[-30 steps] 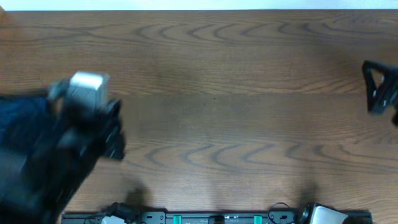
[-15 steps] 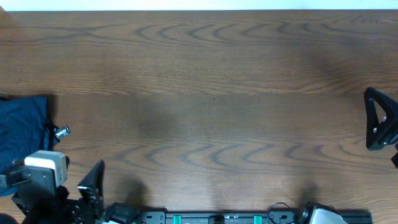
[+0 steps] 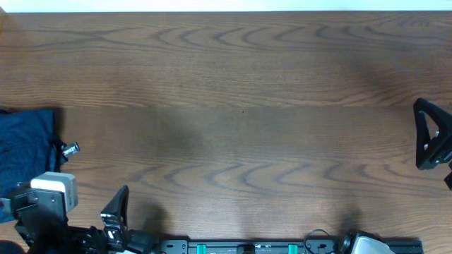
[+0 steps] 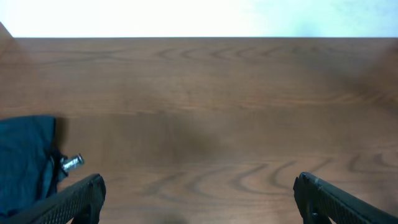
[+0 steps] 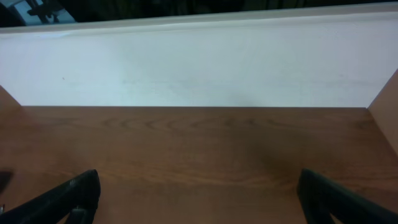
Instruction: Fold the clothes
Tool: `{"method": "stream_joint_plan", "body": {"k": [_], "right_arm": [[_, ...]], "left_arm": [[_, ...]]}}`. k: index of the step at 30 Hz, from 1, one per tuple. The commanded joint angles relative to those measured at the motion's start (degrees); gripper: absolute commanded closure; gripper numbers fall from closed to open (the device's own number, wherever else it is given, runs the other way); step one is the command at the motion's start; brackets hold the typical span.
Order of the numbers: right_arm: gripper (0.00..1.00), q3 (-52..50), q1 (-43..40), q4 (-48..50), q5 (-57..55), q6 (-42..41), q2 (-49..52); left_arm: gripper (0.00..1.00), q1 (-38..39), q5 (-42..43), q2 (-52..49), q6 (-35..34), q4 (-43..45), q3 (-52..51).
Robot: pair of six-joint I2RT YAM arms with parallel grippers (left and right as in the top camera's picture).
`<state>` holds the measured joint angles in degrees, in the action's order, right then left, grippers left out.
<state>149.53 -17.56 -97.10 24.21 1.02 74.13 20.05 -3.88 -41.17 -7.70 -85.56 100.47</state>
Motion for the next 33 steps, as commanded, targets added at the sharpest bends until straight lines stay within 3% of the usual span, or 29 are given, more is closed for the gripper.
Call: {"method": "stream_joint_plan", "body": {"k": [1,20,26,33], "right_arm": [[0.01,0.02,0.37,-0.17,0.04,-0.74,0.11],[0.01,0.02,0.37,-0.17,0.04,-0.74,0.11],[0.01,0.02,0.37,-0.17,0.02,-0.74,0.11],[0.01,0.02,0.37,-0.17,0.04,-0.74,0.11]], "left_arm": [[0.02,0.17,-0.87,-0.2,-0.09,-0.92,0.28],[0.02,0.2,-1.33,-0.2,-0.09,-0.48,-0.13],[0.02,-0.15,-1.81,2.47,2.89,17.59,-5.86],[0.02,-4.87,-1.79,16.35,4.68,40.48,-25.66]]}}
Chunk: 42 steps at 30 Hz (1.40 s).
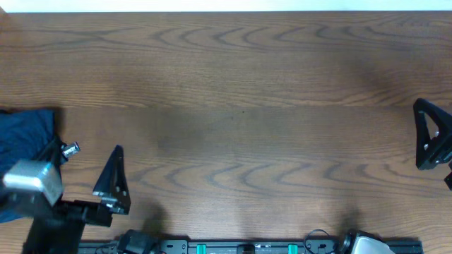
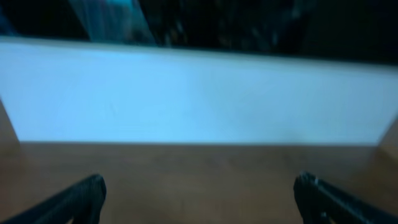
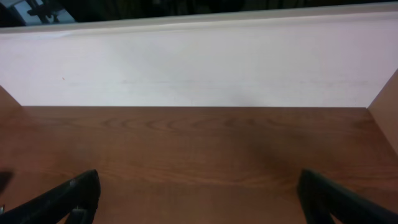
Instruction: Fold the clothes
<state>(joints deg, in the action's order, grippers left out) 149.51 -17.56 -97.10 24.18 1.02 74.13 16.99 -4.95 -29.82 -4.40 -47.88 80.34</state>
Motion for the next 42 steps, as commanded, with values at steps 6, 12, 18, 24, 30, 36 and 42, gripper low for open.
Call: {"method": "stream_joint_plan", "body": {"k": [6,12,18,24,30,36,42], "right_arm": [[0.01,0.04,0.37,-0.15,0.07,-0.74,0.11],[0.01,0.04,0.37,-0.17,0.07,-0.74,0.11],[0.01,0.04,0.37,-0.17,0.04,-0.74,0.11],[0.01,0.04,0.37,-0.17,0.04,-0.74,0.11],[0.01,0.04,0.37,-0.17,0.04,-0.74,0.11],[0.01,0.04,0.37,-0.17,0.07,-0.74,0.11],[0.01,0.04,0.37,-0.17,0.07,-0.74,0.11]], "left_arm": [[0.02,-9.35,-0.66,14.38,1.18,16.59,-23.85],[0.02,-12.83,-0.76,19.96,0.26,25.11,-39.19],[0.02,-14.01,-2.19,26.03,-0.04,34.4,-53.94],[0.02,-16.98,-3.08,29.7,-0.59,37.94,-61.79],[0.02,-17.05,-7.06,29.73,-0.59,37.92,-66.05],[0.02,-17.05,-8.63,29.73,-1.01,37.94,-73.29],[0.02,-17.05,-9.97,29.75,-4.09,37.92,-76.13]]}}
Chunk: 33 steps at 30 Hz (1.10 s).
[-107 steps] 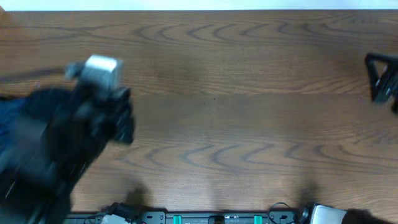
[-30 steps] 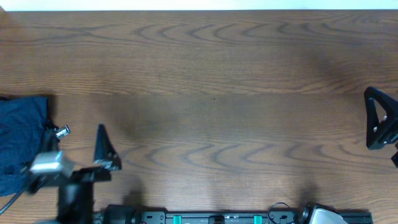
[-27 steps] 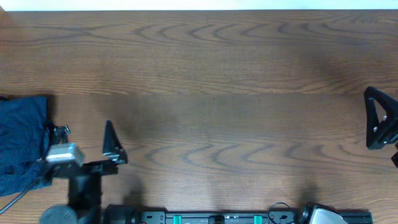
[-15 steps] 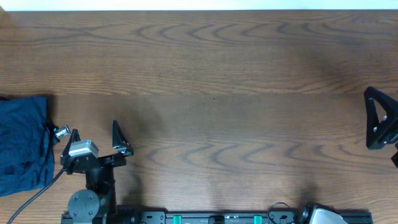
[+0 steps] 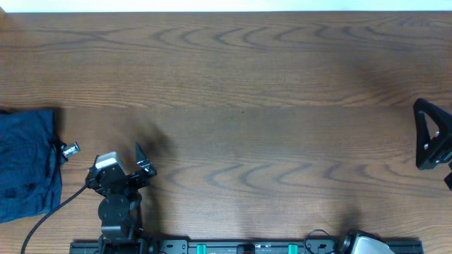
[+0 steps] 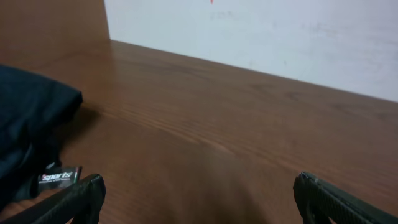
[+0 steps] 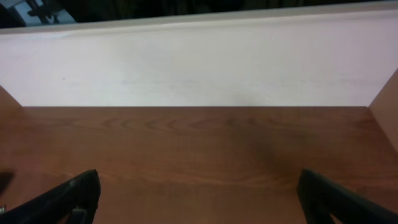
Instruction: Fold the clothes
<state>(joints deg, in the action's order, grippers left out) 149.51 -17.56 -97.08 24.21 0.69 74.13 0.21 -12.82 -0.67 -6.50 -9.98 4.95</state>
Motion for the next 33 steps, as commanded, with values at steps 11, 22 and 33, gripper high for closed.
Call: {"method": "stream_joint_plan", "body": {"k": [11,22,33], "right_arm": [[0.01,0.04,0.37,-0.2,0.02,-0.42,0.11],[0.01,0.04,0.37,-0.2,0.04,-0.42,0.11],[0.01,0.04,0.37,-0.2,0.04,-0.42,0.11]], "left_arm": [[0.02,-2.8,-2.27,0.61,-2.6,0.02,-1.84],[0.02,-2.82,-2.27,0.46,-2.16,0.09,-1.84],[0.02,-2.82,-2.27,0.44,-2.16,0.09,-1.84]]}}
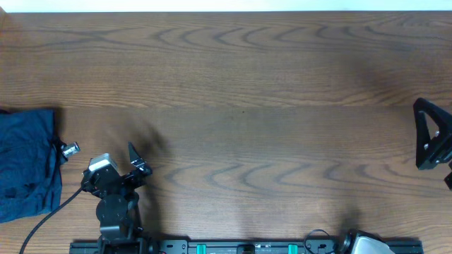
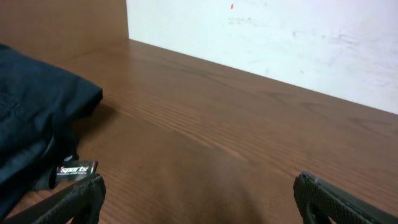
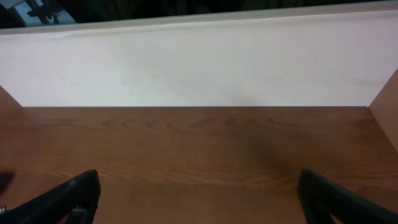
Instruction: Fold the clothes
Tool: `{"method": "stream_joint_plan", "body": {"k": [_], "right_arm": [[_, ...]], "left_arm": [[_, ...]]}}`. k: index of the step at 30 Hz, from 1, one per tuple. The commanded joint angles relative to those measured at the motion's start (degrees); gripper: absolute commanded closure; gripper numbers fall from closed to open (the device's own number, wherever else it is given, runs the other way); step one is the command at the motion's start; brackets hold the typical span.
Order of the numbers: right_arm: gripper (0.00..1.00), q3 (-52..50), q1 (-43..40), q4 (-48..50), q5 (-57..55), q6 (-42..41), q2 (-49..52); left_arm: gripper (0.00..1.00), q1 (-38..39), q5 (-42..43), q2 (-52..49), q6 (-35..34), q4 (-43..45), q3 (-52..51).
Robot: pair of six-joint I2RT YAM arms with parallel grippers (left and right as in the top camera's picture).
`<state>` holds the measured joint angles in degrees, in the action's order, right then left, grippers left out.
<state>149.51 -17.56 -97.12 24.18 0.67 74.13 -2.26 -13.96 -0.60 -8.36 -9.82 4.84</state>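
Note:
A dark blue folded garment (image 1: 27, 161) lies at the table's left edge, with a small silver tag (image 1: 70, 149) sticking out on its right side. In the left wrist view the garment (image 2: 34, 118) fills the left, its tag (image 2: 76, 169) reading "sports". My left gripper (image 1: 116, 164) sits just right of the tag near the front edge, open with nothing between its fingers (image 2: 74, 200). My right gripper (image 1: 431, 134) rests at the far right edge, open and empty; its fingertips (image 3: 74, 196) frame bare wood.
Brown wood table (image 1: 240, 99) with a white wall (image 3: 199, 62) behind it. A black mounting rail (image 1: 247, 247) runs along the front edge. A cable (image 1: 49, 212) trails from the left arm toward the front left.
My left gripper has shifted slightly left, nearer the garment's tag, so the garment looks larger in its wrist view. The right arm and the garment have not moved.
My left arm was low at the front left corner beside the garment, fingers open. Then it was raised with its camera on the back wall. Then it stood near the tag, facing the garment, and now a little closer. The right arm stayed still.

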Motion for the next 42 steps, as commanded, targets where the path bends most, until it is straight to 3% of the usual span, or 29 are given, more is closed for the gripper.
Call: {"method": "stream_joint_plan", "body": {"k": [1,19,25,30,38,42], "right_arm": [[0.01,0.04,0.37,-0.15,0.07,-0.39,0.11],[0.01,-0.15,0.37,-0.15,-1.73,0.28,0.83],[0.01,-3.72,0.42,2.03,-2.95,3.13,-3.23],[0.01,-20.22,3.26,14.29,-2.93,4.35,-14.53],[0.01,-66.36,8.26,45.51,-0.96,4.26,-39.95],[0.01,-84.91,9.75,53.37,0.63,4.28,-49.37]], "left_arm": [[0.02,-0.35,-1.14,0.37,-0.31,-0.07,-1.73],[0.02,-0.35,-1.14,0.37,-0.31,-0.07,-1.73],[0.02,-0.35,-1.14,0.37,-0.31,-0.09,-1.73],[0.02,-0.35,-1.14,0.37,-0.31,-0.07,-1.73],[0.02,-0.35,-1.14,0.37,-0.31,-0.09,-1.73],[0.02,-0.35,-1.14,0.37,-0.31,-0.09,-1.73]]}}
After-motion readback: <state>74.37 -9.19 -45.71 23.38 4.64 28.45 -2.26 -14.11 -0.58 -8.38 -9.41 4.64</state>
